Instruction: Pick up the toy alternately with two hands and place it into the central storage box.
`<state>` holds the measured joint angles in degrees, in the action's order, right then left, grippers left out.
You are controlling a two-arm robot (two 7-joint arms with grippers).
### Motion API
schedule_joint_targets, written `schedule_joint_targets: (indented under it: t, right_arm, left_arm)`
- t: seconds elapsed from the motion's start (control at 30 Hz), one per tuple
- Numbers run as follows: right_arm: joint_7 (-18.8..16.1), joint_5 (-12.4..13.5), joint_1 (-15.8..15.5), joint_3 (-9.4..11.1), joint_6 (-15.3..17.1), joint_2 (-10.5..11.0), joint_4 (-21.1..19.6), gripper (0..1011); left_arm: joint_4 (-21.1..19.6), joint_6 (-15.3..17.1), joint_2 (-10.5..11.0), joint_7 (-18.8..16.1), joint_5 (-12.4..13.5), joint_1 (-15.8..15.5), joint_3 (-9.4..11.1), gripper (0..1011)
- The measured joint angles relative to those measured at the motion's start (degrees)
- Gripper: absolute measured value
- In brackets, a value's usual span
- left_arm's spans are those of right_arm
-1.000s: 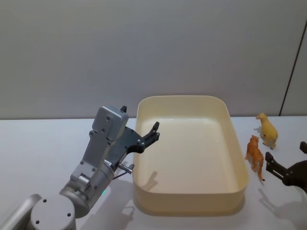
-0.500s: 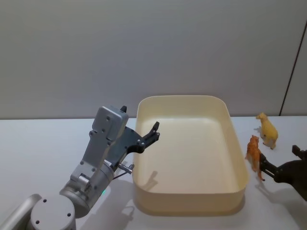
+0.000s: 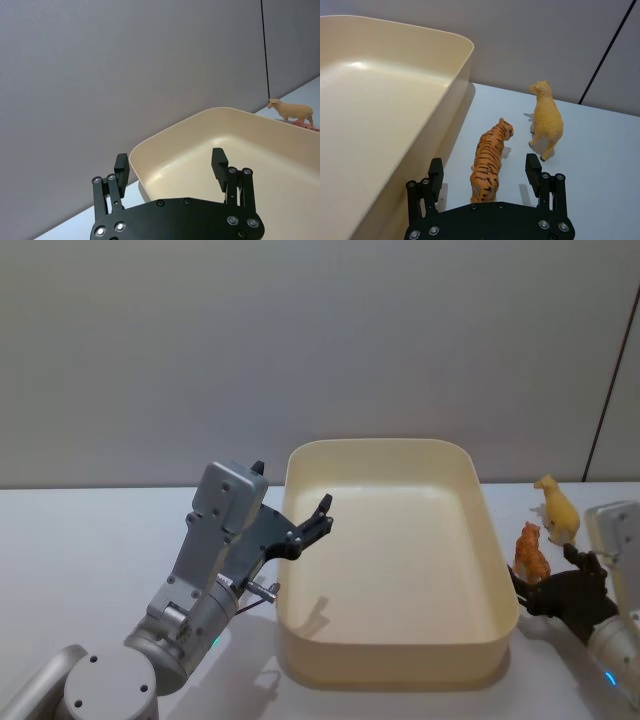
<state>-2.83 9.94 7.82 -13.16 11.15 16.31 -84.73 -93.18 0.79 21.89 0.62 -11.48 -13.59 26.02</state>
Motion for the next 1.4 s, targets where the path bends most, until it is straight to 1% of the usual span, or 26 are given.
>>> schedule_joint_targets:
  t: [0.07, 0.1, 0.2, 0.27, 0.3, 0.33, 0.5, 0.57, 0.77, 0.8, 0.83, 0.9, 1.07, 1.17, 1.3, 1.4]
  right_arm:
    - [-0.15, -0.69, 0.89, -0.34, 0.06, -0.61, 1.22, 1001]
    - [-0.23, -1.08, 1.38, -0.53, 0.1, -0.96, 1.91, 965]
    - [-0.36, -1.76, 2.2, -0.84, 0.14, -1.56, 3.03, 927]
    - [-0.42, -2.02, 2.53, -0.96, 0.17, -1.78, 3.46, 865]
    - [-0.46, -2.28, 2.84, -1.07, 0.18, -1.98, 3.87, 856]
    - [-0.49, -2.38, 3.0, -1.14, 0.2, -2.08, 4.06, 814]
    - [-0.62, -2.96, 3.69, -1.41, 0.23, -2.57, 5.02, 675]
    - [-0.66, -3.18, 3.95, -1.5, 0.25, -2.76, 5.39, 588]
    - [-0.75, -3.57, 4.45, -1.7, 0.28, -3.12, 6.06, 424]
    - [-0.76, -3.61, 4.48, -1.71, 0.28, -3.14, 6.11, 424]
    - [-0.77, -3.63, 4.55, -1.73, 0.28, -3.17, 6.17, 359]
    - [-0.78, -3.67, 4.59, -1.75, 0.28, -3.2, 6.23, 310]
    - [-0.68, -3.7, 4.17, -1.56, -0.02, -2.88, 5.79, 306]
    - [-0.41, -3.79, 3.34, -1.17, -0.67, -2.24, 4.68, 306]
    - [-0.08, -3.88, 1.65, -0.51, -1.79, -0.98, 2.49, 306]
    - [0.11, -3.86, -0.31, 0.34, -2.94, 0.57, -0.33, 305]
  left_arm:
    - [0.0, 0.0, 0.0, 0.0, 0.0, 0.0, 0.0, 1001]
    - [0.0, 0.0, 0.0, 0.0, 0.0, 0.0, 0.0, 1001]
    - [0.0, 0.0, 0.0, 0.0, 0.0, 0.0, 0.0, 1001]
    - [0.0, 0.0, 0.0, 0.0, 0.0, 0.0, 0.0, 1001]
    - [0.0, 0.0, 0.0, 0.0, 0.0, 0.0, 0.0, 1001]
    - [0.0, 0.0, 0.0, 0.0, 0.0, 0.0, 0.0, 1001]
    - [0.0, 0.0, 0.0, 0.0, 0.0, 0.0, 0.0, 1001]
    - [0.0, 0.0, 0.0, 0.0, 0.0, 0.0, 0.0, 1001]
    - [0.0, 0.0, 0.0, 0.0, 0.0, 0.0, 0.0, 1001]
    - [0.0, 0.0, 0.0, 0.0, 0.0, 0.0, 0.0, 1001]
    - [0.0, 0.0, 0.0, 0.0, 0.0, 0.0, 0.0, 1001]
    - [0.0, 0.0, 0.0, 0.0, 0.0, 0.0, 0.0, 1001]
    - [0.0, 0.0, 0.0, 0.0, 0.0, 0.0, 0.0, 1001]
    - [0.0, 0.0, 0.0, 0.0, 0.0, 0.0, 0.0, 1001]
    - [0.0, 0.0, 0.0, 0.0, 0.0, 0.0, 0.0, 1001]
    - [0.0, 0.0, 0.0, 0.0, 0.0, 0.0, 0.0, 1001]
